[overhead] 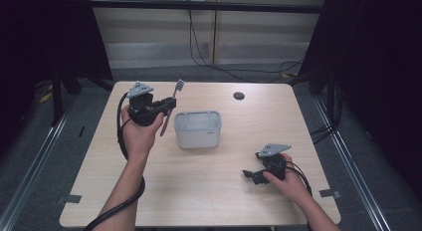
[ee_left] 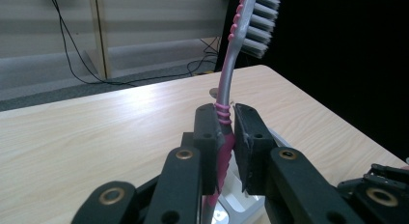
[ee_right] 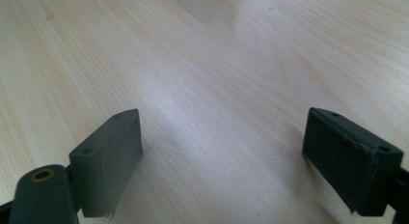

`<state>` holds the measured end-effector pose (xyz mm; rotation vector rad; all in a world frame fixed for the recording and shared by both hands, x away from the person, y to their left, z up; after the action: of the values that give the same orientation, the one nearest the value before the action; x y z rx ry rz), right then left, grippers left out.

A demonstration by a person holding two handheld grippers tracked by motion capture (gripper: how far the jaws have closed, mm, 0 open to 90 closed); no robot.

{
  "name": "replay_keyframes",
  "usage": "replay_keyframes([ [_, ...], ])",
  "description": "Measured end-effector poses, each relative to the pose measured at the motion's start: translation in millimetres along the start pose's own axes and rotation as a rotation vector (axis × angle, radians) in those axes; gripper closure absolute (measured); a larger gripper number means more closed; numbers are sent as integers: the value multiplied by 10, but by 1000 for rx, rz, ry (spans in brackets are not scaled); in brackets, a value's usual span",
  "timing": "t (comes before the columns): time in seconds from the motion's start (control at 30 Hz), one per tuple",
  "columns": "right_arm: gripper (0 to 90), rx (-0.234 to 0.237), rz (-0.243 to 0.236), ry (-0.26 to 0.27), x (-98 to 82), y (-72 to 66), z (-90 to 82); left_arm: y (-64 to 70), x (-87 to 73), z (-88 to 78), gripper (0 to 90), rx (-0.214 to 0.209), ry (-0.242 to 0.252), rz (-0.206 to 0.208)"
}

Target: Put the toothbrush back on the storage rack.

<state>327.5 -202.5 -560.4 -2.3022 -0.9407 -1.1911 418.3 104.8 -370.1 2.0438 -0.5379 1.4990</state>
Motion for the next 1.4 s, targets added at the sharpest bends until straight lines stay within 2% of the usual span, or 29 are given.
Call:
replay_keyframes([
  [0.63, 133, 0, 0, 0, 0, 0, 0, -17, 40, 209, 805, 9, 29, -21],
  [1.0, 132, 0, 0, 0, 0, 0, 0, 2, 48, 318, 805, 14, 26, -8],
  [1.4, 132, 0, -1, 1, 0, 0, 1, -14, 83, 393, 805, 22, 44, -16],
])
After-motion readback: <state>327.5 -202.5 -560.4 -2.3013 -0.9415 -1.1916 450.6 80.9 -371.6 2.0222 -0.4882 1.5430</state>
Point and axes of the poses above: each handheld gripper's, and its own axes: z roughly forward along the jaws, x roughly out of its top, y roughly to its right, the point moved 7 cm from there along z, roughly forward along the jaws, and after that the axes turned 9 degrees about y, right-handed, at the moved point
